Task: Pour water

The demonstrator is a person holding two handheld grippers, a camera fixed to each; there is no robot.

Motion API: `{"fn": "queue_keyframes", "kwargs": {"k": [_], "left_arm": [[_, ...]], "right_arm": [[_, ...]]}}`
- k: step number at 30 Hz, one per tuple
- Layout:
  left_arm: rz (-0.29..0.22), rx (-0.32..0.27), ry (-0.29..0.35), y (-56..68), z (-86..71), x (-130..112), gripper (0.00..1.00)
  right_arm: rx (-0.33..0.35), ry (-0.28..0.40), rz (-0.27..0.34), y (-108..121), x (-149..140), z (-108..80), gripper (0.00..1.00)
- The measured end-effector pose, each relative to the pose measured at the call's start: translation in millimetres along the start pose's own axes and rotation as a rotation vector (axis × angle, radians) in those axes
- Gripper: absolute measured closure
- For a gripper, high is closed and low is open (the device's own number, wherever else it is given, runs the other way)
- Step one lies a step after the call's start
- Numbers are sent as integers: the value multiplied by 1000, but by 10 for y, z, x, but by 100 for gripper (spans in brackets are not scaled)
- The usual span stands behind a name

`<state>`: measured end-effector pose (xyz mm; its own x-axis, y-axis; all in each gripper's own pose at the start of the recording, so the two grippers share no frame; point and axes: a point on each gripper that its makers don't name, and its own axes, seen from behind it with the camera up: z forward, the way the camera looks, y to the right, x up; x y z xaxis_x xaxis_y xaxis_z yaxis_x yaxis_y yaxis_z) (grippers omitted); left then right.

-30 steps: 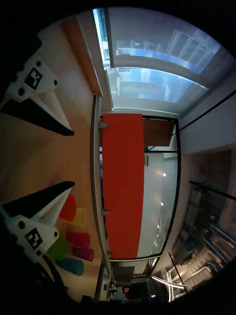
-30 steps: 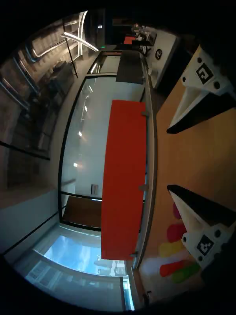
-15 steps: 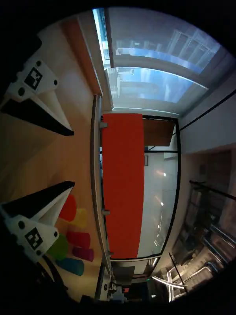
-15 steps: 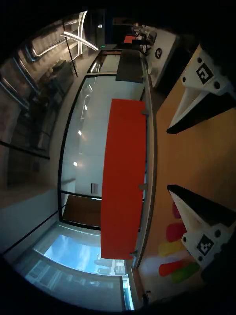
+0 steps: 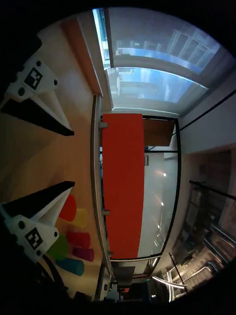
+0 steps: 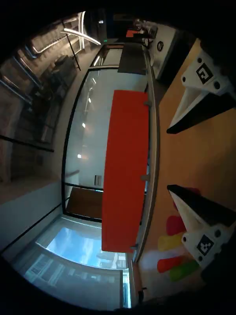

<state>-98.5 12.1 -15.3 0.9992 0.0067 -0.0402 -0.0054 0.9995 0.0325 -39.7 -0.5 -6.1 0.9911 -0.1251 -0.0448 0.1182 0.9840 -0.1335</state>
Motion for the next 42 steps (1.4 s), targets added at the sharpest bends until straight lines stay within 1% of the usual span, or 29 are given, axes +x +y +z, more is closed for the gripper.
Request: {"fn": "queue_keyframes", "kwargs": {"k": [5,8,13,17,21,30,42], "left_arm": [[0,0,0,-1,0,-1,16],[1,0,0,-2,1,1,16],[0,0,0,-1,3,-2,16],[0,0,0,3,5,-2,16],[0,0,0,3,5,-3,15],[0,0,0,1,3,-4,16],[0,0,1,2,3,-3,16]], "right_arm": [[17,17,11,-47,-101,43,0],[27,13,32,-47,-191,47,0],[22,4,71,35,-307,32,0],[12,3,85,85,-356,28,0],[20,2,99,77,-375,26,0],[32,-9,91,14,-451,42,0],[19,-25,98,62,-536,81,0]]}}
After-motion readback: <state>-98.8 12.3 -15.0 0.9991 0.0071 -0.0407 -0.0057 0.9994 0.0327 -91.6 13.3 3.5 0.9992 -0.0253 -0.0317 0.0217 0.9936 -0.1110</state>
